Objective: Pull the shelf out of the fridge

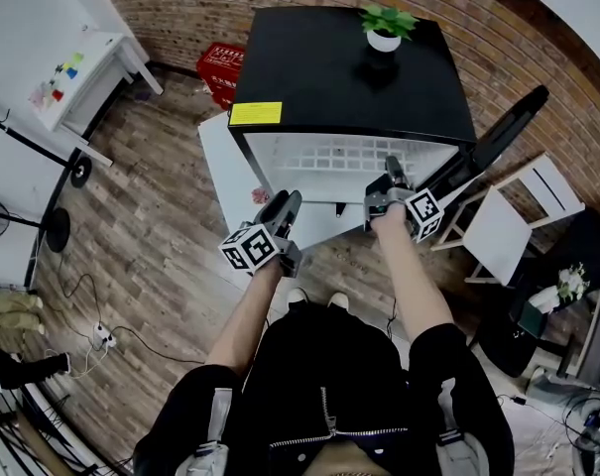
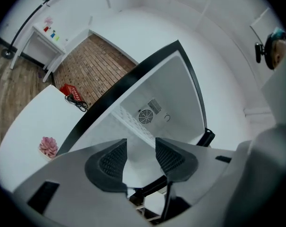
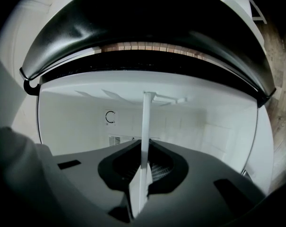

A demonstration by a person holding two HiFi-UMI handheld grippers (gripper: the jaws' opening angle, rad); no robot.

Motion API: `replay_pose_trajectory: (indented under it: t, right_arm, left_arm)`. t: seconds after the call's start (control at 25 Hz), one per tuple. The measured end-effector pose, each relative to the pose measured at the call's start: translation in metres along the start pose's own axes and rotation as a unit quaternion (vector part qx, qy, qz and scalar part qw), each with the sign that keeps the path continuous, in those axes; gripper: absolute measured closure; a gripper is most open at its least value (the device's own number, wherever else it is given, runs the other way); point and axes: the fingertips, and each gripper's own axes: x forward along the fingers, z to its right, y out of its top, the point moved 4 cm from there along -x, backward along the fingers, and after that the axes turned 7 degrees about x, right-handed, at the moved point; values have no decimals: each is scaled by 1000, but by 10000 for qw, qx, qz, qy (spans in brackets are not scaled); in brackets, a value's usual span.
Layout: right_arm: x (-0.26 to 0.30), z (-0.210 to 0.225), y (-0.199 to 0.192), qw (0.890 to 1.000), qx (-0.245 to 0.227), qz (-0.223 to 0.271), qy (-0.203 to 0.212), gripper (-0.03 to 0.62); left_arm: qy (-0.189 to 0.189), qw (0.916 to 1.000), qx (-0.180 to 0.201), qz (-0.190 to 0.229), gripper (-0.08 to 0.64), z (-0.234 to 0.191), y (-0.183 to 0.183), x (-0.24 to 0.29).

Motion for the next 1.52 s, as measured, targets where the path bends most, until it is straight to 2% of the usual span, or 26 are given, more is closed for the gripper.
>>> replay_pose_trajectory:
  t: [0.12, 0.24, 0.56, 0.8, 1.12, 1.52]
  right_arm:
    - [-4, 1, 0, 10000, 15, -31, -26, 565]
    - [-11, -1, -2, 10000, 11, -65, -34, 565]
    - [-32, 0, -9, 9998, 2, -186, -47, 565]
    - [-37, 1, -12, 9994, 37, -329, -74, 565]
    - [-39, 1, -10, 9989, 30, -458, -41, 565]
    - [-49, 1, -11, 9987, 33, -513, -62, 565]
  left_arm:
    - [-68, 9980, -591, 227, 370, -1, 4, 14]
    - [-108, 9920, -1172, 451, 365, -2, 9, 27]
    - [-30, 9734, -2158, 769, 365, -12, 7, 44]
    - [41, 9650, -2445, 944, 380, -20, 8, 47]
    - [184, 9590, -2682, 901, 500, -24, 4, 48]
    - [73, 9438, -3133, 1054, 515, -23, -2, 39]
